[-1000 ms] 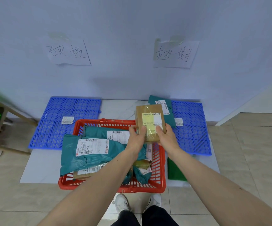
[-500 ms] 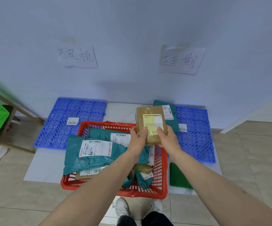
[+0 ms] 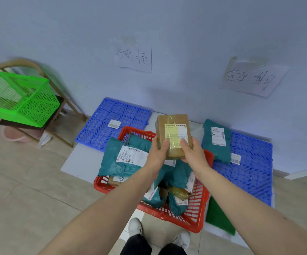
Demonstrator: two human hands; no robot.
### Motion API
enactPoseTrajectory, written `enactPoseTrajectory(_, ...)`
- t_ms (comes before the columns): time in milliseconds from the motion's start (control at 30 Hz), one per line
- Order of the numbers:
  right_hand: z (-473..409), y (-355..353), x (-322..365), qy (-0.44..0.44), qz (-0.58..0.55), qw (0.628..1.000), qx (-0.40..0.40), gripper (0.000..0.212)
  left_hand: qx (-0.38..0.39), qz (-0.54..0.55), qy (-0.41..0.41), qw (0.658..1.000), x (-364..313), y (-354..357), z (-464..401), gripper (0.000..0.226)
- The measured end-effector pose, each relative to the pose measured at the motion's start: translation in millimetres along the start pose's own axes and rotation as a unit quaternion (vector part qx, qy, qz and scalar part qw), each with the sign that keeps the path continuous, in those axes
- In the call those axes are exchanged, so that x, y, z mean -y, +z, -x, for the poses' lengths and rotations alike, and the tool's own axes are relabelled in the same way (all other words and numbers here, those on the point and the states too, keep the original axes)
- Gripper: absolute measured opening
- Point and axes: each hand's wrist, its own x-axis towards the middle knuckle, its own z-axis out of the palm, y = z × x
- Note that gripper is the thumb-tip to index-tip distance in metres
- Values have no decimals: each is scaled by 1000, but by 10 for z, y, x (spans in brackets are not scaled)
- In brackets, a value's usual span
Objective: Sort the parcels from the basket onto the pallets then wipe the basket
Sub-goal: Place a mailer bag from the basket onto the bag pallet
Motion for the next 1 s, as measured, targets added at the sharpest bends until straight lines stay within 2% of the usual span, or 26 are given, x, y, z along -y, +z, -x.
enactPoseTrajectory(200,109,579,172,-13,12,1000,17,35,-29,22,-1,999,-9,-597,35,58)
enactPoseTrajectory(333,179,1137,321,-27,21,999,14,34,-33,20,23,999,-46,-1181,28,41)
enactPoseTrajectory(367,202,1308,360,-31,18,999,15,31,-31,15,23,999,-47,-1357,15,43)
enactPoseTrajectory(433,253,1675,416,-32,7,999,14,25,-26,1,5,1000,17,-1736,-79,77)
enactPoseTrajectory(500,309,2053,459,-31,1,999,8,20,-18,-14,-3,1000,70,-2128,-172,86)
enactPoseTrajectory(633,367,2726,512,-22,3,1000,-10,25,-4,-18,11,1000,-24,-2816,-226,54)
enactPoseTrajectory(700,364,2992,513,-13,2,1000,-13,23,-3,-14,11,1000,-41,-3086,-261,47)
enactPoseTrajectory(867,251,3476,565,1,17,1000,-16,34,-2,-17,7,1000,-18,-3561,-482,54)
enactPoseTrajectory(1000,38,3777,621,6,26,999,-17,29,-1,-17,-8,1000,-46,-3831,-751,48)
